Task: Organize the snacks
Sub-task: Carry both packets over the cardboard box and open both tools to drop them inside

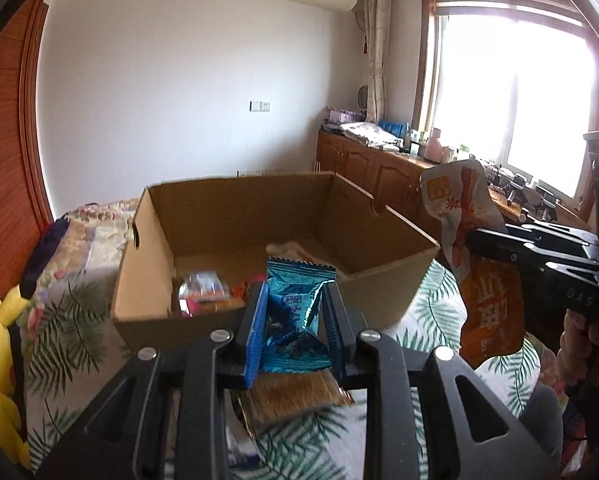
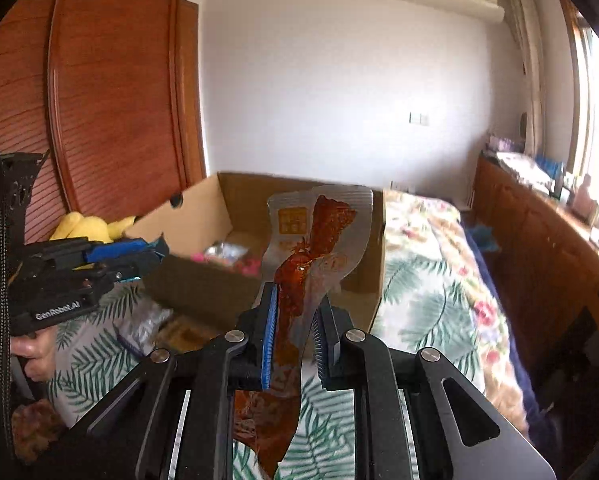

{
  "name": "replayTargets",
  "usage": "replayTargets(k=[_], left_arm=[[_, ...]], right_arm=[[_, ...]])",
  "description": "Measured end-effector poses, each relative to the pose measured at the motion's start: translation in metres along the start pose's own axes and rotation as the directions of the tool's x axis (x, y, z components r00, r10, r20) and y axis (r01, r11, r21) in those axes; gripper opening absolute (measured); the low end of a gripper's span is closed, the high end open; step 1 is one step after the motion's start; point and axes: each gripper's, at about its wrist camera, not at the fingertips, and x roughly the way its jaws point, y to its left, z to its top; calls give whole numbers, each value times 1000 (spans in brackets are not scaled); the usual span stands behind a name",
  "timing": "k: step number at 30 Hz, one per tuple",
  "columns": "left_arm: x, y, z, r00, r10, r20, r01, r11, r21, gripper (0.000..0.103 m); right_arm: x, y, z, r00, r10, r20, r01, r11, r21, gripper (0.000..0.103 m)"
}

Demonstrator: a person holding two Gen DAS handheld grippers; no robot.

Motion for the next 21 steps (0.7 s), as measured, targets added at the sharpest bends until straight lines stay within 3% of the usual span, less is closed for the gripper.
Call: replayTargets(k=[13,21], left_arm=[[36,27,37,999,30,37,-30,999,11,25],[65,49,42,999,47,18,-46,999,-13,25]], right_arm=[[17,-3,56,996,-9,84,14,998,-66,14],[35,-3,70,996,-15,88,24,995,-95,14]])
